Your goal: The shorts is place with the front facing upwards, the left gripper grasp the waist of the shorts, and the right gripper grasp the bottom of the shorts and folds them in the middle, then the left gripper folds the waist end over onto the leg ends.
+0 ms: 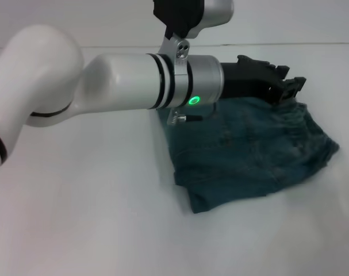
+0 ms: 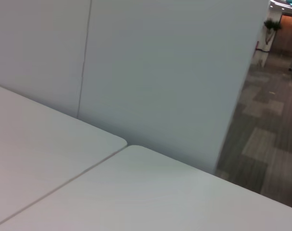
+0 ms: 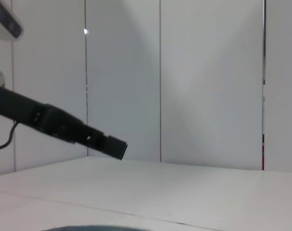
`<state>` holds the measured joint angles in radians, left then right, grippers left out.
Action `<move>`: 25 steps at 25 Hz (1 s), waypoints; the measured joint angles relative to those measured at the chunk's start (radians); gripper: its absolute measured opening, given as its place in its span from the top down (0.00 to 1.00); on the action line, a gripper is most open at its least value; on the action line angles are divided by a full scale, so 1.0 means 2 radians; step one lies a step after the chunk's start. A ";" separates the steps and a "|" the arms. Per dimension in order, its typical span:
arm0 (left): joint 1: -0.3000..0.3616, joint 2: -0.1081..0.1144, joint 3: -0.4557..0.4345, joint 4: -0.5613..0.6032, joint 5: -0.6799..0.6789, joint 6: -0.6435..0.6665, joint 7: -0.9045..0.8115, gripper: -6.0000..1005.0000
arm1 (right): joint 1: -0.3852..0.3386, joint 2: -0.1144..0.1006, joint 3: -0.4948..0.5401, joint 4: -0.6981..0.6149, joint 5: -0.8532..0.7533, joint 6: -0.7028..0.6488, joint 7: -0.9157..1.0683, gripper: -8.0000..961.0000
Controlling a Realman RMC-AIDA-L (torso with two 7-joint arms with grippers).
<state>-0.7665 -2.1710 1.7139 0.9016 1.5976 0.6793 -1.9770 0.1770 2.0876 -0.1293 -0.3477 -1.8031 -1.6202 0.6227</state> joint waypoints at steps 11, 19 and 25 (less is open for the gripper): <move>0.076 -0.002 -0.126 0.021 -0.006 0.164 0.137 0.35 | 0.000 -0.001 -0.001 -0.043 -0.004 -0.037 0.054 0.96; 0.188 0.003 -0.354 -0.068 -0.041 0.407 0.338 0.16 | 0.003 -0.001 -0.007 -0.124 -0.082 -0.086 0.144 0.86; 0.265 0.011 -0.512 -0.099 0.039 0.522 0.400 0.10 | 0.007 -0.001 -0.017 -0.163 -0.144 -0.111 0.190 0.69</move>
<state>-0.2375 -2.1488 0.6898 0.7043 1.6748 1.7226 -1.1767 0.1911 2.0862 -0.1638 -0.6733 -2.0910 -1.8421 1.0018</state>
